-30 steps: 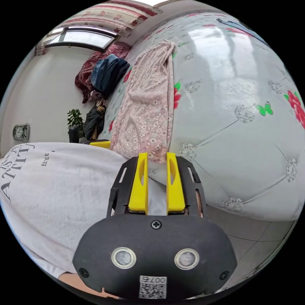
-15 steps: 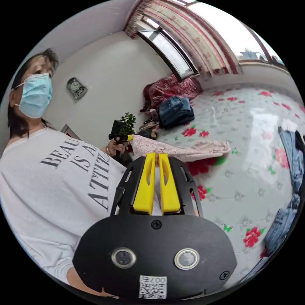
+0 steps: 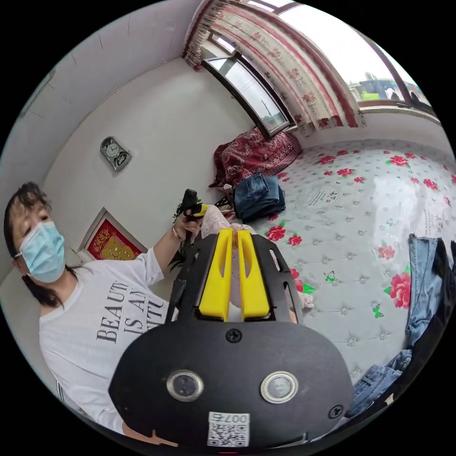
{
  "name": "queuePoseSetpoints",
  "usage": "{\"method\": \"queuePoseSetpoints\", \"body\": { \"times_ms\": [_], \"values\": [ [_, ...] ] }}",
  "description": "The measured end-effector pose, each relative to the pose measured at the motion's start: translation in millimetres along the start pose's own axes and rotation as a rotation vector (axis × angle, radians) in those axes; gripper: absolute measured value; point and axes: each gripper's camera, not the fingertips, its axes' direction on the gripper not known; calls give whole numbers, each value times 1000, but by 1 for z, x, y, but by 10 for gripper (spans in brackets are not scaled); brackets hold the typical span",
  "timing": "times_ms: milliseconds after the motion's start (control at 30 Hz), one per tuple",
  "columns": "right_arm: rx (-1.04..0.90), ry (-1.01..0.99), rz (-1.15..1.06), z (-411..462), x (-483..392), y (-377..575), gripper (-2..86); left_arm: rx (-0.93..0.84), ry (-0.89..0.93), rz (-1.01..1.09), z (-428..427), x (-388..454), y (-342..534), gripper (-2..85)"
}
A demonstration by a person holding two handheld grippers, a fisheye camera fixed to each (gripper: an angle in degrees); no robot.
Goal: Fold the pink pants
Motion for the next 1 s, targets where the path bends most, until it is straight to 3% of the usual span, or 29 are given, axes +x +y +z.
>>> {"method": "queuePoseSetpoints", "body": {
  "times_ms": [133, 267, 467, 567, 633, 733, 833, 1000],
  "values": [
    [91, 106, -189, -27, -55, -44, -1, 42, -66, 177, -19, 73, -59, -9],
    [175, 104, -371, -54, -107, -36, 0, 71, -75, 373, -35, 137, -56, -9],
    [-2, 219, -521, -19, -143, 69, 0, -77, -127, 411, -6, 135, 24, -8],
    [-155, 302, -405, 38, -119, 154, -1, -267, -173, 246, 36, 77, 88, -8],
    [-302, 247, -177, 93, -78, 229, -1, -403, -223, 21, 68, 14, 153, -8],
    [-404, 179, 54, 135, -57, 304, -1, -397, -128, -310, 79, -44, 230, -9],
    [-375, 127, 142, 125, -61, 317, -1, -304, -42, -372, 66, -42, 249, -9],
    [-264, 5, 202, 93, -34, 273, 0, -324, -65, -237, 60, -36, 186, -8]
  ]
}}
